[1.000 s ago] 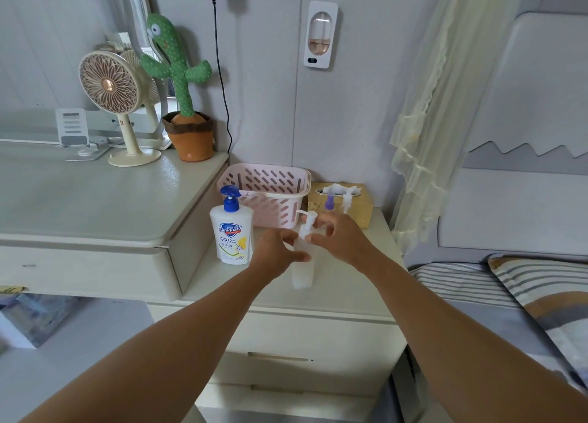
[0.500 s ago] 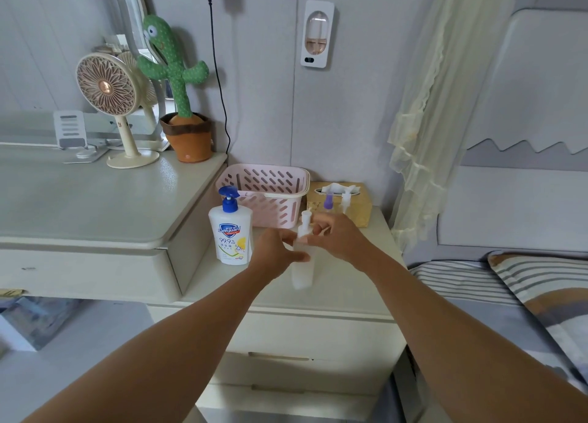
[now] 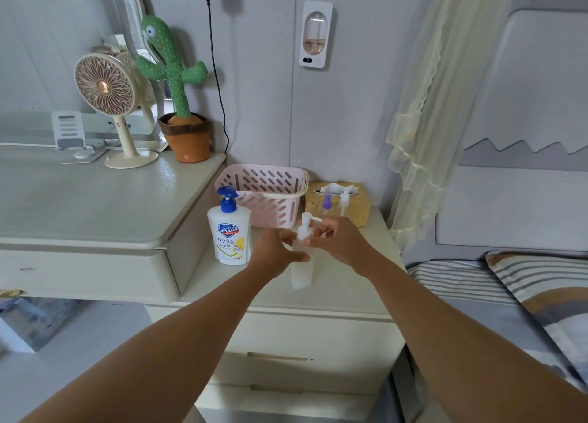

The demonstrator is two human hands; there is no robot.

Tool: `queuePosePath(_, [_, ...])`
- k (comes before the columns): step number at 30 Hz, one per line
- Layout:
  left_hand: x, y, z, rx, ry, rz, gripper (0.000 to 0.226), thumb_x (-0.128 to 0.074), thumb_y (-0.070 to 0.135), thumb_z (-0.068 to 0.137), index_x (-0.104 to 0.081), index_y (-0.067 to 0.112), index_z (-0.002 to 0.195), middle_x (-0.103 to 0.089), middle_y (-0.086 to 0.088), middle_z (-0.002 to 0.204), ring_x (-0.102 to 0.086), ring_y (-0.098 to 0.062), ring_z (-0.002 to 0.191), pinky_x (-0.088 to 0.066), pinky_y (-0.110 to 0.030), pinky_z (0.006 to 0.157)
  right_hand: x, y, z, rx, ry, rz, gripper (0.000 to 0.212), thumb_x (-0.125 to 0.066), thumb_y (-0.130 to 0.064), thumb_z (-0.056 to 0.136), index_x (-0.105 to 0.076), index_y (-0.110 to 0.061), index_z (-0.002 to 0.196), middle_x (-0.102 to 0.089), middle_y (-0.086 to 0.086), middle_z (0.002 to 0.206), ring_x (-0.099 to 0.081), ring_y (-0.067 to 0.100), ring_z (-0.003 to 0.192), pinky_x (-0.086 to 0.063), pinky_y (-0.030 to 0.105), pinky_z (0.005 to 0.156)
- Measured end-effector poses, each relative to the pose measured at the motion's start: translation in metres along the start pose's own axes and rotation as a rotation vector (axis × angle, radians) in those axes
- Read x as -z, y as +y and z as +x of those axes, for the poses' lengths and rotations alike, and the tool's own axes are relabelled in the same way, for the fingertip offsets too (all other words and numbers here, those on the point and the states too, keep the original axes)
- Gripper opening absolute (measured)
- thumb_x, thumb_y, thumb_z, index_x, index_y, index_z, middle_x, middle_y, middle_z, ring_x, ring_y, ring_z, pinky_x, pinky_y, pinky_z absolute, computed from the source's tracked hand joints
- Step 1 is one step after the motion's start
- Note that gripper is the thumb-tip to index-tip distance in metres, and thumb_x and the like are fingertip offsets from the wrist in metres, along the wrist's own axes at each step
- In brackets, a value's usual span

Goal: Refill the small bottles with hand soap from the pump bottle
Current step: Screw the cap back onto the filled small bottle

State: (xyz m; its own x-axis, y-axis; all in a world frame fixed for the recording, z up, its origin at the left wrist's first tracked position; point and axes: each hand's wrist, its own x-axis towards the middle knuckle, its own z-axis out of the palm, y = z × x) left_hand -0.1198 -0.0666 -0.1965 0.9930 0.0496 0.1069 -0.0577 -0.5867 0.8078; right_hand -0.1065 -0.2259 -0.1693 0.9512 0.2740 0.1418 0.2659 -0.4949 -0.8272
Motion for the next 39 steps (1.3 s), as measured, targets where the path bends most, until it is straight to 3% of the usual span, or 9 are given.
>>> queuePosePath(3, [0.0,0.001,0.0,-0.004,-0.009,-0.002,0.042,-0.086,0.023,0.062,-0.071,0.013,0.1,-0.069,0.003,0.093,-0.058,-0.009,0.076,-0.044,-0.022,0.071,-0.003,-0.002,0.001,0.003,0.056,-0.008,0.03,-0.082,-0.026,0.071,-0.051,-0.027,0.07,-0.052,-0.008,0.064,-0.046,0.005,0.059,-0.037,0.019,0.061])
queuePosePath(10, [0.001,0.001,-0.001,-0.025,-0.012,-0.007,0.039,-0.086,0.022,0.063,-0.073,0.012,0.098,-0.07,0.003,0.09,-0.057,-0.003,0.07,-0.039,-0.016,0.062,-0.002,-0.004,0.005,0.039,0.006,-0.091,0.033,-0.079,-0.035,0.072,-0.057,-0.028,0.097,-0.054,-0.008,0.074,-0.05,0.006,0.068,-0.044,0.023,0.068])
queuePosePath(12, [0.0,0.0,-0.001,-0.008,-0.006,-0.014,0.042,-0.086,0.023,0.062,-0.072,0.012,0.1,-0.07,0.002,0.091,-0.058,-0.007,0.073,-0.04,-0.017,0.064,-0.001,-0.003,0.005,0.083,0.039,-0.101,0.019,-0.077,-0.027,0.076,-0.058,-0.03,0.075,-0.054,-0.011,0.068,-0.05,0.005,0.066,-0.044,0.027,0.072])
queuePosePath(14, [0.0,0.0,-0.001,-0.008,-0.012,-0.012,0.041,-0.086,0.023,0.063,-0.072,0.012,0.1,-0.07,0.002,0.092,-0.058,-0.008,0.074,-0.041,-0.018,0.065,-0.002,-0.004,0.005,0.08,0.076,-0.118,0.029,-0.078,-0.026,0.074,-0.052,-0.032,0.064,-0.052,-0.013,0.063,-0.049,0.004,0.061,-0.041,0.023,0.066])
queuePosePath(17, [0.001,0.001,-0.002,-0.025,-0.016,-0.011,0.037,-0.085,0.021,0.063,-0.073,0.014,0.097,-0.07,0.003,0.09,-0.057,-0.007,0.072,-0.041,-0.019,0.065,-0.007,-0.007,0.007,0.029,0.105,-0.157,0.034,-0.083,-0.037,0.067,-0.051,-0.027,0.071,-0.052,-0.012,0.064,-0.048,0.003,0.057,-0.034,0.014,0.055])
queuePosePath(21, [0.001,0.002,-0.003,-0.021,-0.004,-0.013,0.035,-0.086,0.022,0.063,-0.073,0.014,0.095,-0.068,0.005,0.086,-0.055,-0.004,0.069,-0.039,-0.018,0.061,-0.009,-0.006,0.008,0.049,0.072,-0.194,0.045,-0.08,-0.042,0.069,-0.057,-0.022,0.102,-0.054,-0.01,0.068,-0.05,0.005,0.061,-0.04,0.017,0.059])
queuePosePath(26, [0.0,0.001,-0.001,-0.015,-0.014,-0.016,0.037,-0.086,0.021,0.062,-0.072,0.013,0.096,-0.068,0.005,0.087,-0.058,-0.009,0.073,-0.046,-0.024,0.071,-0.006,-0.007,0.008,0.064,0.08,-0.195,0.03,-0.081,-0.036,0.069,-0.053,-0.026,0.075,-0.051,-0.012,0.062,-0.046,0.003,0.055,-0.035,0.017,0.056])
queuePosePath(32, [-0.001,0.001,-0.002,-0.021,-0.011,-0.037,0.036,-0.087,0.021,0.062,-0.073,0.013,0.094,-0.068,0.004,0.085,-0.057,-0.01,0.074,-0.044,-0.024,0.069,-0.005,-0.008,0.008,0.043,0.043,-0.269,0.041,-0.078,-0.045,0.07,-0.051,-0.025,0.094,-0.053,-0.013,0.071,-0.052,0.005,0.064,-0.037,0.017,0.058])
queuePosePath(39, [-0.005,0.001,-0.003,-0.02,-0.016,-0.049,0.036,-0.087,0.02,0.061,-0.074,0.013,0.093,-0.069,0.003,0.085,-0.055,-0.009,0.069,-0.042,-0.023,0.066,-0.008,-0.006,0.005,0.015,0.122,-0.238,0.045,-0.082,-0.043,0.065,-0.056,-0.02,0.093,-0.053,-0.017,0.072,-0.051,0.002,0.065,-0.042,0.021,0.062])
